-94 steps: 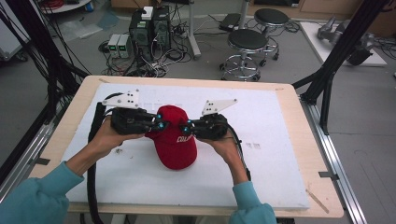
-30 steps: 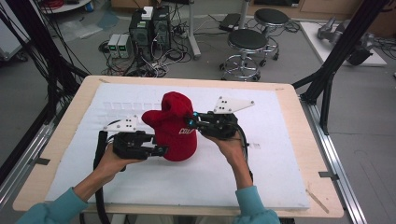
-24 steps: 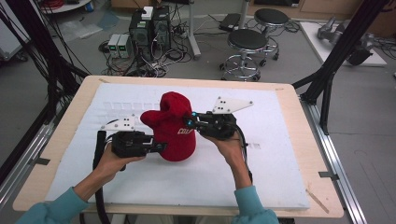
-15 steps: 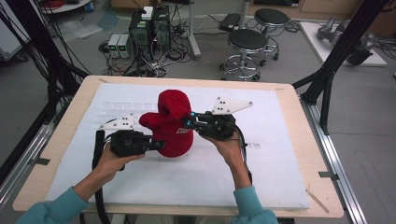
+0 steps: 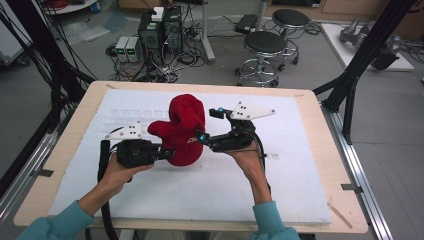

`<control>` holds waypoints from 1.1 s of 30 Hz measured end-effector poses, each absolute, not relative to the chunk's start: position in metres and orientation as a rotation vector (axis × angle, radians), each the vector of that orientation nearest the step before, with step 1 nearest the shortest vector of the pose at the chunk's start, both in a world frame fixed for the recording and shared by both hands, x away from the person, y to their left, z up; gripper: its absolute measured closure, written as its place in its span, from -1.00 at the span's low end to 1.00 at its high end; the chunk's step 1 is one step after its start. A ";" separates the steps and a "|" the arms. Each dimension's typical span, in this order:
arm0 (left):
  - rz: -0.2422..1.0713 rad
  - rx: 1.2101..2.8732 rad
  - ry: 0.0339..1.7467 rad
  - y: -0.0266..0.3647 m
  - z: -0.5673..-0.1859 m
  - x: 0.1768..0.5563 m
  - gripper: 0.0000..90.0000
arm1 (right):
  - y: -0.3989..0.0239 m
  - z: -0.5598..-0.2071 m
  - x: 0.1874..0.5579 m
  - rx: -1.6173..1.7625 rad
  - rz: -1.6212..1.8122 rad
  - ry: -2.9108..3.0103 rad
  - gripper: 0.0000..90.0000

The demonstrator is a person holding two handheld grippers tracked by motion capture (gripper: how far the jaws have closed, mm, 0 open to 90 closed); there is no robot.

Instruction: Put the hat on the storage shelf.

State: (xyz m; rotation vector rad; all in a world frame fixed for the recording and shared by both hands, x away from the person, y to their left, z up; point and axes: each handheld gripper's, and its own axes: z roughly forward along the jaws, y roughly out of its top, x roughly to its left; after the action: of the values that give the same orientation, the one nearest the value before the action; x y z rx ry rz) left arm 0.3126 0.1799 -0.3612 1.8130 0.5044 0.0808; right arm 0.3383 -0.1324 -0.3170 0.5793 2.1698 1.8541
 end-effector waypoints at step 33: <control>0.486 1.720 0.647 0.209 -0.335 0.341 0.89 | -0.217 -0.336 0.290 0.853 1.588 1.995 -0.99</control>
State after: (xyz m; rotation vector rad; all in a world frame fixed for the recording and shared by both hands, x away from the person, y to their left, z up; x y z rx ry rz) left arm 0.3410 0.2089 -0.3351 1.7198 0.6468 0.4863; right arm 0.2900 -0.2167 -0.3356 0.8530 1.9947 1.5885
